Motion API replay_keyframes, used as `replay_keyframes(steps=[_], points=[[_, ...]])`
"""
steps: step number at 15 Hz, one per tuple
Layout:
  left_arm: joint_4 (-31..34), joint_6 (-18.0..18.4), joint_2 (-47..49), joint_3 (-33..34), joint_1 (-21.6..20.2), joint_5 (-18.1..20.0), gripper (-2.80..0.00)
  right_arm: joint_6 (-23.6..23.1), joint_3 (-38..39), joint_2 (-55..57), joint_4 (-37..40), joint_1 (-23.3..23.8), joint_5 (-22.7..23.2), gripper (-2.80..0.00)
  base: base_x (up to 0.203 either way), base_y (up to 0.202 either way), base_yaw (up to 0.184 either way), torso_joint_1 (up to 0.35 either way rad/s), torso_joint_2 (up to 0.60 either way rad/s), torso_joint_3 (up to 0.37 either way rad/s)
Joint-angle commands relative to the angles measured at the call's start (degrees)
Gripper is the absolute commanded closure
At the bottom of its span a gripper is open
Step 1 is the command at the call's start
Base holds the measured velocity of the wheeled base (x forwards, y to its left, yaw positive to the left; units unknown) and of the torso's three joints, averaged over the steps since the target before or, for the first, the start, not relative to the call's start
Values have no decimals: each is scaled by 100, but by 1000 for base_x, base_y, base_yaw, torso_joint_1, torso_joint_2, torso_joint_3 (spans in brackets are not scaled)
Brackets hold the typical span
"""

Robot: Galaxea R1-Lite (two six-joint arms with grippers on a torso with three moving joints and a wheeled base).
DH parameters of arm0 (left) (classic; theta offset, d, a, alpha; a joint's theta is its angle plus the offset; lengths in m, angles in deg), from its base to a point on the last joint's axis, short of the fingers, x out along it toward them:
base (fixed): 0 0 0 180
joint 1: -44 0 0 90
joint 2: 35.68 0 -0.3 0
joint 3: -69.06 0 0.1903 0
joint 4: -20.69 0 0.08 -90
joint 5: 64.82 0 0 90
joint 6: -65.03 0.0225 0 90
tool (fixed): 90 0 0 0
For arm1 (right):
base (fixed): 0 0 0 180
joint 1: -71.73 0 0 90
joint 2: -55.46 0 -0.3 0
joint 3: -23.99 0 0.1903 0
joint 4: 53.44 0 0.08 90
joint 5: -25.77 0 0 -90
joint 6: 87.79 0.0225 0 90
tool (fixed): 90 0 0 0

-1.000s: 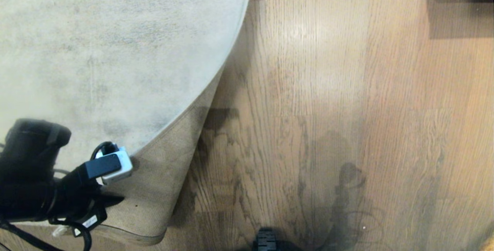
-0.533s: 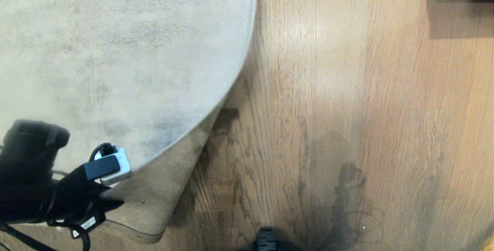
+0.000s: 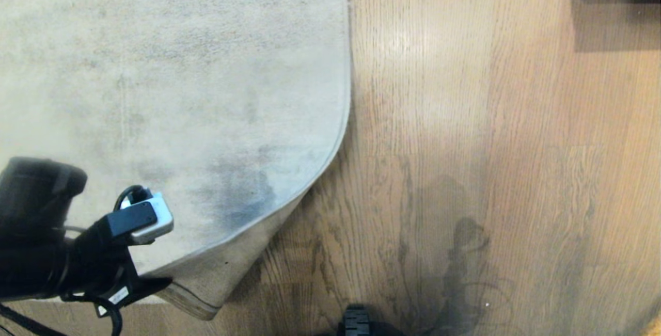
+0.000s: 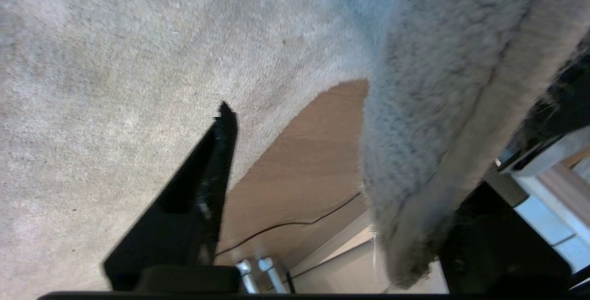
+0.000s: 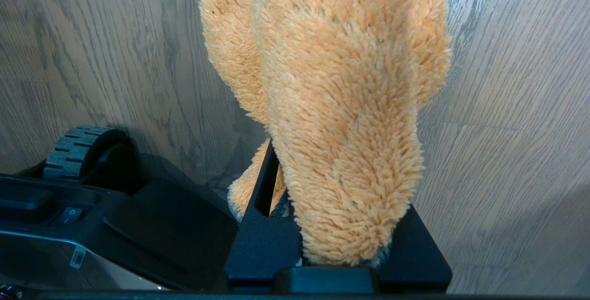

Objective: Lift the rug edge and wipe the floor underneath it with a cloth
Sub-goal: Lay down the carpet

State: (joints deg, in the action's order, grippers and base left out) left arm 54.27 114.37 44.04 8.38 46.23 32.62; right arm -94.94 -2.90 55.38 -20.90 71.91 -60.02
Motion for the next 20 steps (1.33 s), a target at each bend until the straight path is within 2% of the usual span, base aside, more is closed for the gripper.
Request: replay_keyframes(steps=[1, 14, 20], points=[[7, -72, -198, -19, 84, 3, -280, -5, 1, 7, 5, -1, 2, 0, 0, 0, 0, 0, 0, 0], [59, -161, -1222, 259, 155, -32, -280, -5, 1, 7, 5, -1, 1, 0, 0, 0, 0, 0, 0, 0], [51, -161, -1538, 690, 234, -32, -280, -5, 1, 7, 5, -1, 1, 0, 0, 0, 0, 0, 0, 0]])
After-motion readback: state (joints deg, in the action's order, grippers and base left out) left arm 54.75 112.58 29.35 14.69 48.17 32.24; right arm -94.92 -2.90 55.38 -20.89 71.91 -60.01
